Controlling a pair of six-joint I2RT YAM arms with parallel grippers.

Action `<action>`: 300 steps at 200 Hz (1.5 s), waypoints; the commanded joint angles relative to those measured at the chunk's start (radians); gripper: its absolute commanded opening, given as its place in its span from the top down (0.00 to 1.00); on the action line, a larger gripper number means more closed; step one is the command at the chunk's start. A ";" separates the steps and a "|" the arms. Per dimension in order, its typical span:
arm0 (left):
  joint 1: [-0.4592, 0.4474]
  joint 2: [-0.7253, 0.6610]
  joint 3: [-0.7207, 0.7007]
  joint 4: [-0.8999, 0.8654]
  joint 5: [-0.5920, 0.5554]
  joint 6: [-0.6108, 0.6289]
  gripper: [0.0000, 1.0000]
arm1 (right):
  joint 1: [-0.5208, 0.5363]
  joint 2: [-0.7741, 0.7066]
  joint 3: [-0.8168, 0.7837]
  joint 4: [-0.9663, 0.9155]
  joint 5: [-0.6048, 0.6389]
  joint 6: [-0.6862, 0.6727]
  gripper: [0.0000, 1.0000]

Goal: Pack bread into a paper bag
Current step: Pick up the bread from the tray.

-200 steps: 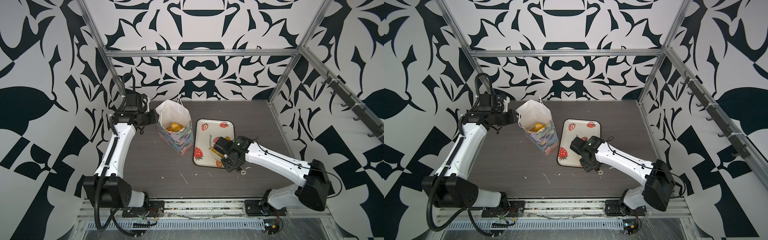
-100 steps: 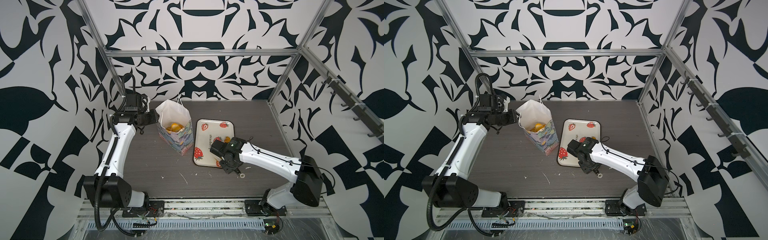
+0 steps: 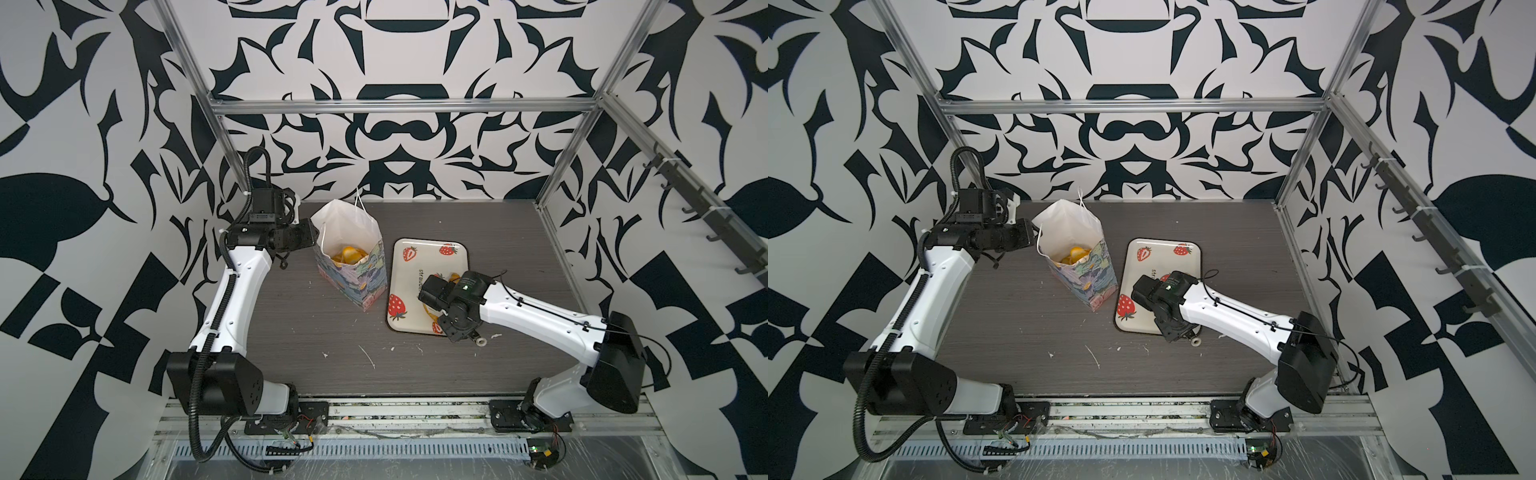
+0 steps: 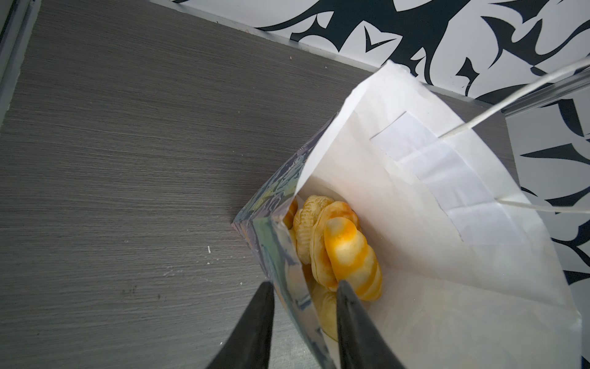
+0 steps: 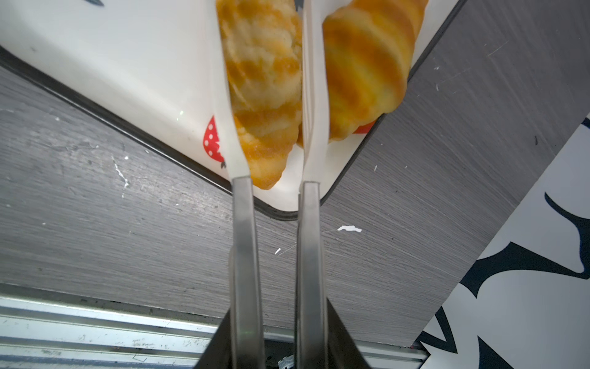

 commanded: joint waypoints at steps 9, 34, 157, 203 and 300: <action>-0.002 -0.010 -0.012 -0.012 0.013 -0.001 0.64 | 0.007 -0.054 0.074 -0.010 0.058 -0.008 0.66; -0.002 -0.010 -0.016 -0.010 0.013 -0.001 0.64 | 0.007 -0.063 0.103 0.001 0.068 -0.014 0.66; -0.002 -0.021 -0.021 -0.011 0.009 0.000 0.64 | 0.007 -0.084 0.327 0.064 0.110 -0.040 0.67; -0.002 -0.025 -0.020 -0.012 0.011 0.002 0.64 | 0.007 -0.089 0.465 0.067 0.123 -0.078 0.68; -0.001 -0.043 -0.022 -0.018 -0.008 0.004 0.64 | 0.011 -0.003 0.726 0.090 0.076 -0.145 0.68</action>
